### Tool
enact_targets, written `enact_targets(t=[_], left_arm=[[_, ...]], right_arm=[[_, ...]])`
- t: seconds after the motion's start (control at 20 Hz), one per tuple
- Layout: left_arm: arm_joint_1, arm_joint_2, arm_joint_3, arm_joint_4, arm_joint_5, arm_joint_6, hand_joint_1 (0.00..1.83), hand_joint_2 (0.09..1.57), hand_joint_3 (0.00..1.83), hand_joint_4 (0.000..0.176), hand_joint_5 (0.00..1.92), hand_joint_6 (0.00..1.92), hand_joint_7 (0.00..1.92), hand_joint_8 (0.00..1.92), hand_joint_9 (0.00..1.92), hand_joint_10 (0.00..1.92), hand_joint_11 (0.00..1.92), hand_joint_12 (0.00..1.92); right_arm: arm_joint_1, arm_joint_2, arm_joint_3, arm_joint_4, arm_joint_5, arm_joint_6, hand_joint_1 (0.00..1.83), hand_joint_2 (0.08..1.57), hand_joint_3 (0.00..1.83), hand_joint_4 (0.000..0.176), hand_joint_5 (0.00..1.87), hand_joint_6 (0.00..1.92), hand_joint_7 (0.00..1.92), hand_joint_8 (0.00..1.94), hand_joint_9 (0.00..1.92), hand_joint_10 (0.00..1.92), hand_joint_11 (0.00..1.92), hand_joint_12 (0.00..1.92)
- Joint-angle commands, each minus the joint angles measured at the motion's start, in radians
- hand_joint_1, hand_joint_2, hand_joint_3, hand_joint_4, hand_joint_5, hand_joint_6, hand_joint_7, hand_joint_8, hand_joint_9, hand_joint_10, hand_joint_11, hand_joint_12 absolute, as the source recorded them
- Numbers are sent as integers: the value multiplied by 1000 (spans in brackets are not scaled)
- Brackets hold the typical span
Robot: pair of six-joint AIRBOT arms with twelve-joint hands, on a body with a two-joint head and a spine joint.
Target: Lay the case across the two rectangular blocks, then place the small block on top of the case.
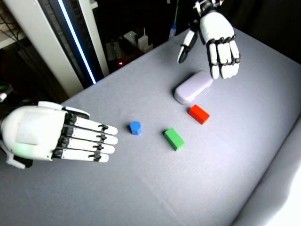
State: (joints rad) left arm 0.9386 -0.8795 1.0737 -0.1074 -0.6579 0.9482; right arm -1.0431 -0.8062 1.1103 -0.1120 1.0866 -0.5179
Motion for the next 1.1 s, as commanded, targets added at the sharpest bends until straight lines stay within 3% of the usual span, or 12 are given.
enact_targets(t=[0.0,0.2,0.35,0.4,0.65,0.7,0.75,0.8,0.85,0.9,0.95,1.05], left_arm=[[-20,-12,13,11,-41,3,809,719,2,135,121,0,132,1,225,6,0,882],[-48,-54,53,21,59,32,852,758,8,108,209,12,208,7,365,22,0,949],[-73,-89,85,29,142,77,849,781,6,122,236,7,236,8,357,6,0,825],[-78,-101,96,22,161,90,824,801,4,94,261,4,290,7,397,10,15,841],[-78,-114,115,-17,159,97,856,813,1,35,362,3,475,6,631,35,308,1095],[-78,-114,115,-29,149,98,956,826,1,1,451,5,597,14,773,53,476,1122],[-78,-113,112,-35,137,98,1051,925,7,0,509,4,730,21,847,49,442,1072],[-78,-111,108,-36,125,98,1305,1027,13,0,725,6,998,698,1065,103,657,1048],[-78,-108,104,-38,112,96,1276,1115,0,0,811,786,1055,969,1203,160,789,1102],[-78,-101,94,-38,91,96,1259,1125,0,0,886,912,1022,1092,1191,368,835,1169],[-78,-89,80,-38,61,94,1355,1110,25,0,876,991,963,1018,1000,1054,840,1140],[-78,-74,66,-36,17,79,1385,1086,0,0,919,904,1047,862,1053,1117,906,1133]], right_arm=[[11,2,7,28,107,10,499,1362,1,0,508,1,430,0,449,0,219,715],[11,2,8,24,103,13,474,1371,1,0,506,4,424,3,469,6,246,741],[11,2,8,16,98,16,487,1369,0,0,502,1,423,0,466,1,237,745],[11,2,8,16,98,16,494,1371,1,0,499,0,425,1,455,0,221,740],[9,2,8,16,97,18,524,1376,0,0,488,0,414,0,451,0,183,817],[9,2,8,16,97,18,503,1374,0,0,496,3,424,4,465,5,203,830],[9,2,8,15,97,18,480,1379,2,0,491,0,420,1,460,3,186,830],[9,2,8,15,97,18,508,1377,0,0,489,0,413,1,453,2,175,831],[8,2,8,15,97,18,518,1375,0,0,489,0,417,3,460,5,184,838],[8,2,8,14,97,18,507,1377,0,0,478,0,414,1,456,2,179,839],[8,2,8,14,97,18,507,1379,1,0,474,0,409,0,450,0,173,838],[8,1,8,15,97,18,529,1371,0,0,488,2,430,4,477,7,195,860]])
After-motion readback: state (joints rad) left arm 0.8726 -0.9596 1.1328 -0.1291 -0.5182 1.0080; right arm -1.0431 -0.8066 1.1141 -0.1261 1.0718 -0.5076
